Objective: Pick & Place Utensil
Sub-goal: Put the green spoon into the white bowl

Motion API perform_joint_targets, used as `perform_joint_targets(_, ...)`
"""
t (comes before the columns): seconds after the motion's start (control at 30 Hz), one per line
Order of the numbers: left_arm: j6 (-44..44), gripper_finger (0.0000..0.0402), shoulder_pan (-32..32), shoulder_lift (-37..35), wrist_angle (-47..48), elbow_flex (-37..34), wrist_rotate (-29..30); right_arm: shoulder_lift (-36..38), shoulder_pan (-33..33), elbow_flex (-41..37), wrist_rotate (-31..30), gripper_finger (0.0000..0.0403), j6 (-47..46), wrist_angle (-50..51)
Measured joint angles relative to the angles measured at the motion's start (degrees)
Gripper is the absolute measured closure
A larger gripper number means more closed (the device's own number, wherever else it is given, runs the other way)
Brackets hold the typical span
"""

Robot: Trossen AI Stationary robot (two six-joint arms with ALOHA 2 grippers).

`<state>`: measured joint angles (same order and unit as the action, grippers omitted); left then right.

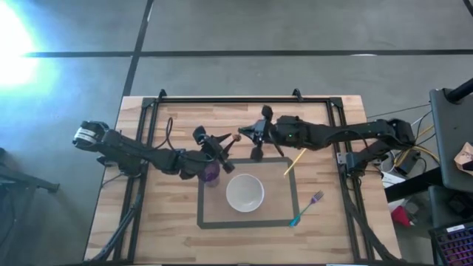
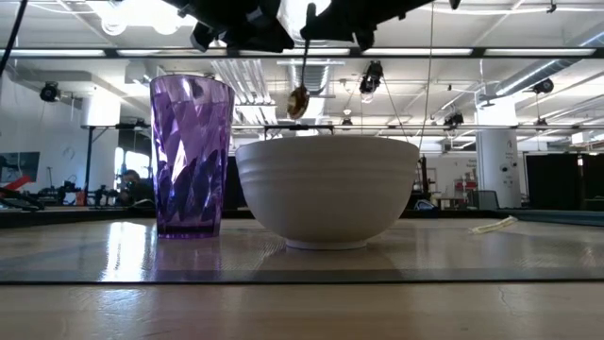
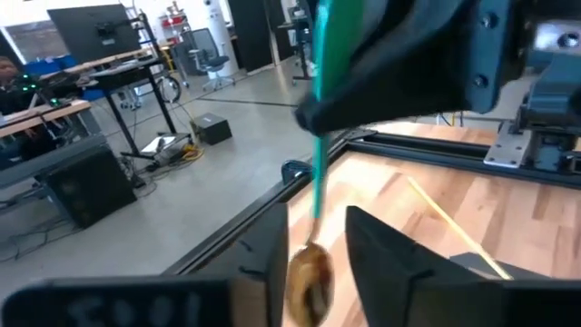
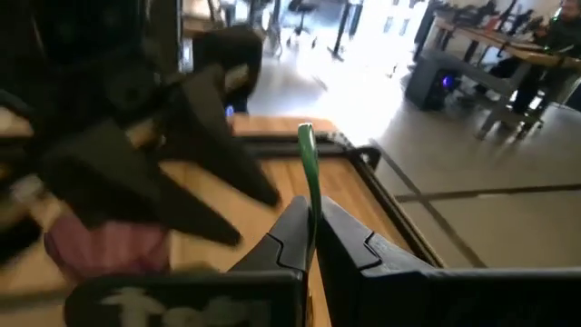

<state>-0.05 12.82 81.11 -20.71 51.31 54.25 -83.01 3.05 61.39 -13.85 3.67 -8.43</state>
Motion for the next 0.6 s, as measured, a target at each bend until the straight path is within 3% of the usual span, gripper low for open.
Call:
perform_joint_targets(0.23, -0.10, 0.0235, -0.02, -1.23, 0.22, 0.00, 0.01, 7.99, 0.27, -0.04, -0.01, 0.0394, 3.89, 11.66)
perform_joint_targets(0.47, -2.25, 0.0232, 0.00, -3.66, 2.46, 0.09, -1.90, 17.09, 0.46, -1.14, 0.15, 0.0394, 5.53, 19.35)
perform_joint_targets(0.6, -4.30, 0.0234, -0.10, -5.48, 4.74, 0.09, -6.66, 21.67, 0.39, -3.44, 0.39, 0.0394, 5.78, 21.78)
